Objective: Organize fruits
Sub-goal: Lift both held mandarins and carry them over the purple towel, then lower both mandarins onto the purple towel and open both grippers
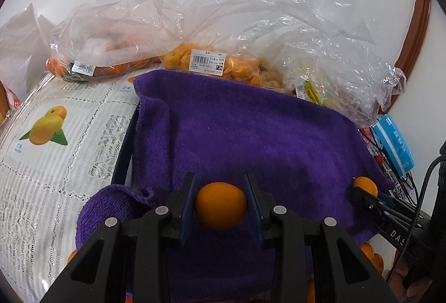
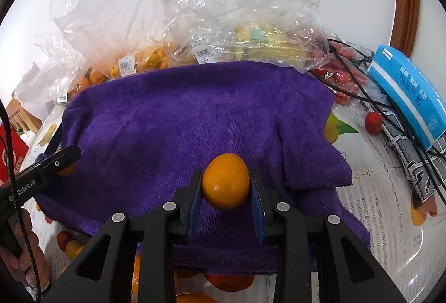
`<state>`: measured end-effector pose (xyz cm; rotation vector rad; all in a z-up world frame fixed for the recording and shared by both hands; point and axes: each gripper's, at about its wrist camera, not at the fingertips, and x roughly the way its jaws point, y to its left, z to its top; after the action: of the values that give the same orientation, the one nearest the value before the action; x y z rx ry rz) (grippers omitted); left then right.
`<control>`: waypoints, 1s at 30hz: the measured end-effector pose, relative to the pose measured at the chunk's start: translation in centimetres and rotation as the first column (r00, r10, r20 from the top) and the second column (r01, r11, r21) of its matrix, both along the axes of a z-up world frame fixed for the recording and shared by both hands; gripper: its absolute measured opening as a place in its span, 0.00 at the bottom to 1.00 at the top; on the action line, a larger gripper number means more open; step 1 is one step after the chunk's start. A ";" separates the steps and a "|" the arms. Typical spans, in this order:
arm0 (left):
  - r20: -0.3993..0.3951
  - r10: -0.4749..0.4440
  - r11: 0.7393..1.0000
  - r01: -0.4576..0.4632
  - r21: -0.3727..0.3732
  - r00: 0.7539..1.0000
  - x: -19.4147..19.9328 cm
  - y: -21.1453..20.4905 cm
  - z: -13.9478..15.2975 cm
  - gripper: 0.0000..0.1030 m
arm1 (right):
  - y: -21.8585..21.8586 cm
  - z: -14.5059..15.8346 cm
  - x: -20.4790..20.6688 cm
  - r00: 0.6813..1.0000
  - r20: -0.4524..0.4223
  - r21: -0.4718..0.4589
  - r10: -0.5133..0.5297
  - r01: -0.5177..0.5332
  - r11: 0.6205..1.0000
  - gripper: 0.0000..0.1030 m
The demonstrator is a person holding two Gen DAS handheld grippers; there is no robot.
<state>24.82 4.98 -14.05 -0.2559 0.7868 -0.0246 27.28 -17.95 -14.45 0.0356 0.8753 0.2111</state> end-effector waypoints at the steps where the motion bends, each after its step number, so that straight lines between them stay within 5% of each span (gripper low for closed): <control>1: -0.002 0.000 1.000 0.000 0.000 1.000 0.0 0.0 0.0 0.32 | 0.1 0.1 0.0 1.000 0.001 0.001 0.004 -0.004 1.000 0.31; 12: -0.013 -0.012 1.000 0.012 -0.013 1.000 0.2 0.0 0.0 0.32 | 0.4 0.1 0.0 1.000 0.000 -0.021 0.010 -0.010 1.000 0.34; 20: 0.049 -0.026 0.999 0.028 -0.024 0.998 -0.7 0.0 1.3 0.51 | -0.3 1.5 -0.3 1.000 -0.002 -0.031 -0.027 0.027 0.999 0.65; 30: 0.083 -0.030 0.997 0.024 0.071 0.996 -0.9 -1.0 1.7 0.52 | -1.3 3.0 -1.4 0.994 0.083 0.010 -0.074 0.073 0.997 0.69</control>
<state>23.87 3.94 -12.39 -0.1766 0.7065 -0.0331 25.85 -19.24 -11.47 0.0647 0.7889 0.1458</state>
